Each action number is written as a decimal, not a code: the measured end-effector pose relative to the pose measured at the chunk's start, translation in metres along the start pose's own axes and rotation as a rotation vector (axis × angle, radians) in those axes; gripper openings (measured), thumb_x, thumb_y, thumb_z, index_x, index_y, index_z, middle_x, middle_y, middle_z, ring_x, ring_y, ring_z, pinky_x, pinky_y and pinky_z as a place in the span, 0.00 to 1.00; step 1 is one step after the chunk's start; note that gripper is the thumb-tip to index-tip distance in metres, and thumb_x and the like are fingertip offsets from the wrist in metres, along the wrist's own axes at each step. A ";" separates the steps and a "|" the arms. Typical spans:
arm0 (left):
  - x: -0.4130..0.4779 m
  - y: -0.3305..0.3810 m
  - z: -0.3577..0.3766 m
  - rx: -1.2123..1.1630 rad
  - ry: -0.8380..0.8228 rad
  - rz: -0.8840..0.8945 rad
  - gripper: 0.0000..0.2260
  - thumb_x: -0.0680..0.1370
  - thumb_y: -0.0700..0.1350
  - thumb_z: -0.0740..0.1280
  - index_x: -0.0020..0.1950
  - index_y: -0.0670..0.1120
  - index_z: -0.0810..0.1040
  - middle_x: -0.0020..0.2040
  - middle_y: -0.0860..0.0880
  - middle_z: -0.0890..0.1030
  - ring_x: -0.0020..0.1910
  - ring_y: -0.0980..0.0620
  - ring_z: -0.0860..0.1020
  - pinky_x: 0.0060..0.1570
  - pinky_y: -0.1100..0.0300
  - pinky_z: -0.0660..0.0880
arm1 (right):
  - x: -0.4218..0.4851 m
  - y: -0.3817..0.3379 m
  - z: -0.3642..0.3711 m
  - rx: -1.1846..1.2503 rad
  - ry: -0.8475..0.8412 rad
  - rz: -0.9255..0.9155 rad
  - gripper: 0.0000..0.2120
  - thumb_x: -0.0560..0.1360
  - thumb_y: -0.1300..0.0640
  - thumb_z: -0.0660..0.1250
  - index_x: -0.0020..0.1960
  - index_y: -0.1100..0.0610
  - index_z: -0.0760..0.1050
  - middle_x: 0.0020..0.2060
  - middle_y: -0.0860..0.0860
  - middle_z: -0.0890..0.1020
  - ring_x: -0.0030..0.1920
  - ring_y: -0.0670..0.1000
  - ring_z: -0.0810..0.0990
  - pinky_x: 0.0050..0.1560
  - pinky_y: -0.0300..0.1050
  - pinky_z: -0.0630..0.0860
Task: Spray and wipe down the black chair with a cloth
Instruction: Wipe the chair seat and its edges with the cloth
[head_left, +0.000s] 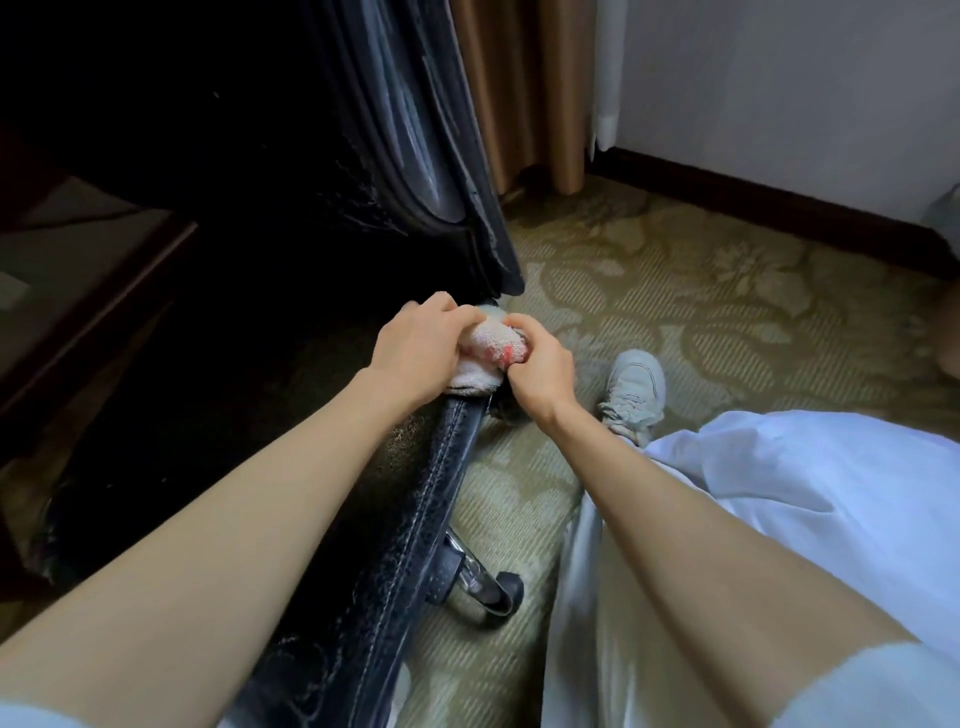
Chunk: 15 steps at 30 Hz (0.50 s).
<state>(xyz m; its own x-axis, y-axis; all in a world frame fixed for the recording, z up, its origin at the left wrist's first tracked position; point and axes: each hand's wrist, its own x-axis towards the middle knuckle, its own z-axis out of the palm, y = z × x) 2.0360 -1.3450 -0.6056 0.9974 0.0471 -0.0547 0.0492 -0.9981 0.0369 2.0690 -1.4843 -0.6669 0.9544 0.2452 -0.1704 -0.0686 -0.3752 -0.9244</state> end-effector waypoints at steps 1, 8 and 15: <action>-0.002 -0.001 0.001 -0.006 0.004 -0.005 0.19 0.77 0.43 0.63 0.68 0.55 0.73 0.58 0.49 0.74 0.51 0.43 0.74 0.52 0.46 0.74 | -0.001 0.000 0.001 0.007 0.005 -0.001 0.26 0.70 0.70 0.58 0.62 0.50 0.76 0.55 0.50 0.82 0.57 0.53 0.77 0.53 0.40 0.67; -0.011 0.002 -0.003 -0.020 -0.017 -0.033 0.20 0.77 0.42 0.62 0.68 0.56 0.72 0.58 0.50 0.74 0.53 0.44 0.74 0.52 0.48 0.74 | -0.010 -0.003 0.003 0.012 0.023 0.012 0.25 0.70 0.70 0.58 0.60 0.48 0.76 0.51 0.50 0.82 0.54 0.53 0.77 0.52 0.42 0.68; -0.044 0.003 -0.008 -0.011 -0.057 -0.030 0.20 0.77 0.43 0.62 0.68 0.57 0.72 0.59 0.51 0.74 0.52 0.45 0.74 0.49 0.48 0.75 | -0.044 -0.003 0.009 0.039 0.024 0.018 0.27 0.69 0.71 0.58 0.61 0.49 0.76 0.57 0.50 0.80 0.57 0.53 0.76 0.56 0.43 0.69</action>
<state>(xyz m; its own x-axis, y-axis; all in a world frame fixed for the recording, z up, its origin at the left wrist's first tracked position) 1.9929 -1.3493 -0.5948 0.9908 0.0747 -0.1130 0.0802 -0.9958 0.0449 2.0244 -1.4859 -0.6594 0.9596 0.2169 -0.1791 -0.0964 -0.3444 -0.9339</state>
